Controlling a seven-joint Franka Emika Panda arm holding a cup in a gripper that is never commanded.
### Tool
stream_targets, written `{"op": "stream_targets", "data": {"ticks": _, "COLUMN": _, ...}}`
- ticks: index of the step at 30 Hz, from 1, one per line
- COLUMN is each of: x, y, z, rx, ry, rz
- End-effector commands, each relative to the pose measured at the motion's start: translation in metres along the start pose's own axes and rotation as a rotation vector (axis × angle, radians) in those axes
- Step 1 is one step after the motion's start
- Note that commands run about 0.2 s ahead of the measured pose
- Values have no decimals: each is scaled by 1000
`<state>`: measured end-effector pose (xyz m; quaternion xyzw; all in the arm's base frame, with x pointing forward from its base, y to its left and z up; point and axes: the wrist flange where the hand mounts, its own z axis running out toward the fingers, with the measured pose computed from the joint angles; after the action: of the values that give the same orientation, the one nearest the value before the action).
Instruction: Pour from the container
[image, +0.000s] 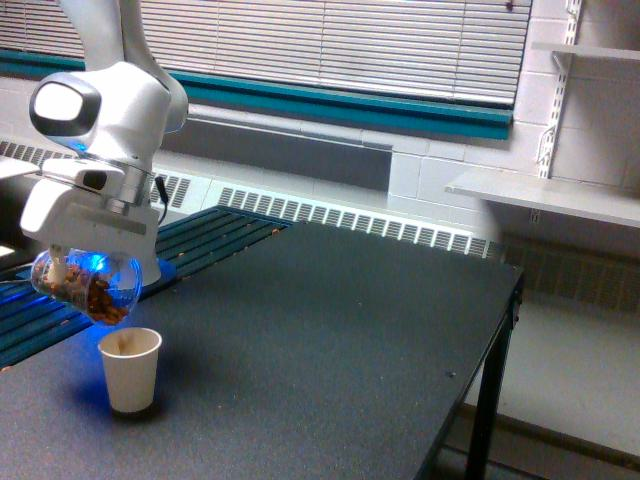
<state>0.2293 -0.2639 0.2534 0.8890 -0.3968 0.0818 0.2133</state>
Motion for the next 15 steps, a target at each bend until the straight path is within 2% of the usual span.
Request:
{"op": "stream_targets", "data": {"ticks": 1, "x": 4, "y": 3, "z": 0, "rx": -18, "ry": 8, "rz": 15}}
{"op": "stream_targets", "data": {"ticks": 15, "x": 4, "y": 2, "z": -1, "rx": -34, "ry": 5, "rz": 5}}
